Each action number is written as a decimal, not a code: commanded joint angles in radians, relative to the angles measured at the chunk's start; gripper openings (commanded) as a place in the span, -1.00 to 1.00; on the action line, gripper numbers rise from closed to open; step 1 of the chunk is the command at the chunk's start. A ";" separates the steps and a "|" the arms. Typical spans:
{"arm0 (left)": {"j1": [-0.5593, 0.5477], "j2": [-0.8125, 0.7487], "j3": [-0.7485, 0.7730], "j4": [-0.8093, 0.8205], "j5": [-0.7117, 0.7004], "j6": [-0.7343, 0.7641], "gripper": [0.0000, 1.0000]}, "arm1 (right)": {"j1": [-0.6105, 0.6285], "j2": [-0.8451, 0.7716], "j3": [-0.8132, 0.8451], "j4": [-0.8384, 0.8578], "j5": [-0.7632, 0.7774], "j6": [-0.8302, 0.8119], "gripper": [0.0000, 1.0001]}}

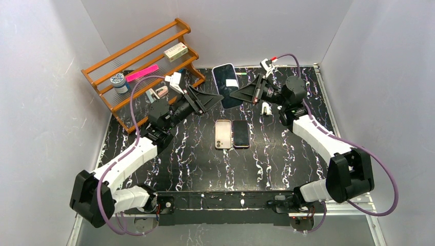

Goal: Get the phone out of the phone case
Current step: Remove the phone case from the phone.

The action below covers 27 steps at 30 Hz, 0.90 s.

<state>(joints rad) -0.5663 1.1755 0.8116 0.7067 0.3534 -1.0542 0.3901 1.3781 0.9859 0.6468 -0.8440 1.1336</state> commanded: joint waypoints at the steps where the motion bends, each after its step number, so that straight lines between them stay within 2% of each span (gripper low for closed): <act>1: 0.003 -0.066 -0.010 -0.110 -0.009 0.107 0.22 | -0.031 -0.047 0.059 0.107 0.070 0.028 -0.97; 5: 0.003 -0.076 -0.016 -0.192 -0.015 0.154 0.21 | -0.038 -0.047 0.065 0.115 0.074 0.039 -0.97; 10: 0.003 -0.051 -0.018 -0.196 -0.008 0.140 0.17 | -0.039 -0.042 0.074 0.131 0.073 0.051 -0.97; 16: 0.003 0.000 -0.016 -0.121 0.010 0.080 0.15 | -0.039 -0.042 0.064 0.148 0.074 0.064 -0.97; 27: -0.008 0.059 0.013 -0.074 0.027 0.060 0.14 | -0.039 -0.047 0.057 0.155 0.075 0.069 -0.97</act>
<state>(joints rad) -0.5659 1.2228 0.7925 0.5789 0.3595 -0.9897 0.3519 1.3781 0.9878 0.6842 -0.7868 1.1934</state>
